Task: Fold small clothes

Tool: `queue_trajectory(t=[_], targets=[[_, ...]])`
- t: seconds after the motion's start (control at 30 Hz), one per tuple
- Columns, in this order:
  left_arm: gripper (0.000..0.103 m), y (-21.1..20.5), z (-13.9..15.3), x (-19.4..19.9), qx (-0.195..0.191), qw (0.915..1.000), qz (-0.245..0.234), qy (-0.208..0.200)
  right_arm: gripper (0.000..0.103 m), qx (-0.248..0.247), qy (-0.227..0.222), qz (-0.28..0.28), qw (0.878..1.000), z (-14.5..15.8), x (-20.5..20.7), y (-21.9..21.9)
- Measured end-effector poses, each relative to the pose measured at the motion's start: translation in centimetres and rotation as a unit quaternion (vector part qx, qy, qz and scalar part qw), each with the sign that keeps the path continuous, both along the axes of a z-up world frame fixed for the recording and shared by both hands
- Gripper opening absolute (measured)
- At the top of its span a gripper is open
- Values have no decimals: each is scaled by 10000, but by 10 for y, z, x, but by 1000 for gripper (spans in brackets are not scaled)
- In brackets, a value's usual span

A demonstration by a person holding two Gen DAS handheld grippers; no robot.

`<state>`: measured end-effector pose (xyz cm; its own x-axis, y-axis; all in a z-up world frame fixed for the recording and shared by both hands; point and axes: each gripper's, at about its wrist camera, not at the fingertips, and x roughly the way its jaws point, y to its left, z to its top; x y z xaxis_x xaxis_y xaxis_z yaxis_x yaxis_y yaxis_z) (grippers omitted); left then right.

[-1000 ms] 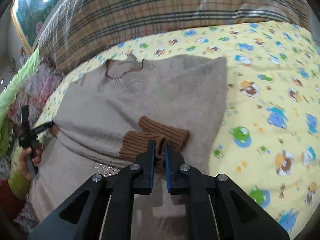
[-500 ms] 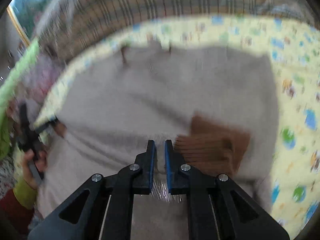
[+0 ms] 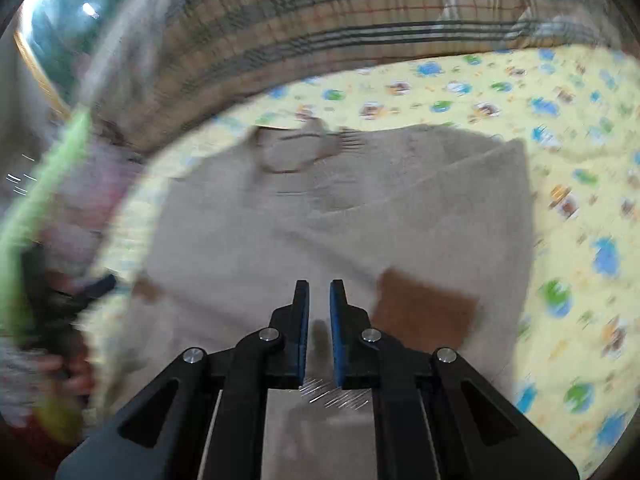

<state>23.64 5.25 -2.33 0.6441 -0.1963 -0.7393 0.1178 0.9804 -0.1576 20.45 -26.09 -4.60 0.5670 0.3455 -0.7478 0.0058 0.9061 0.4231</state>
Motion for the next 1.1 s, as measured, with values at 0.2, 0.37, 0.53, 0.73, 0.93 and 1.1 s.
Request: queue_trajectory(t=[0.2, 0.37, 0.53, 0.73, 0.93, 1.1], targets=[[94, -49, -9, 18, -99, 9978, -609, 230, 45, -924, 265, 586, 9936, -16, 33, 10], [94, -88, -36, 19, 325, 9944, -872, 498, 25, -1295, 485, 1111, 9841, -33, 45, 17], [94, -96, -48, 14, 727, 9922, -884, 500, 4, -930, 9, 712, 9931, -7, 53, -5], [94, -97, -51, 11, 920, 9897, -967, 509, 14, -841, 339, 239, 9956, -35, 51, -14], [94, -80, -19, 12, 200, 9967, -726, 310, 20, 71, -247, -39, 9997, 3, 6, -4], [94, -75, -28, 39, 160, 9961, -595, 630, 20, -5, 169, 147, 9997, -21, 13, 21]])
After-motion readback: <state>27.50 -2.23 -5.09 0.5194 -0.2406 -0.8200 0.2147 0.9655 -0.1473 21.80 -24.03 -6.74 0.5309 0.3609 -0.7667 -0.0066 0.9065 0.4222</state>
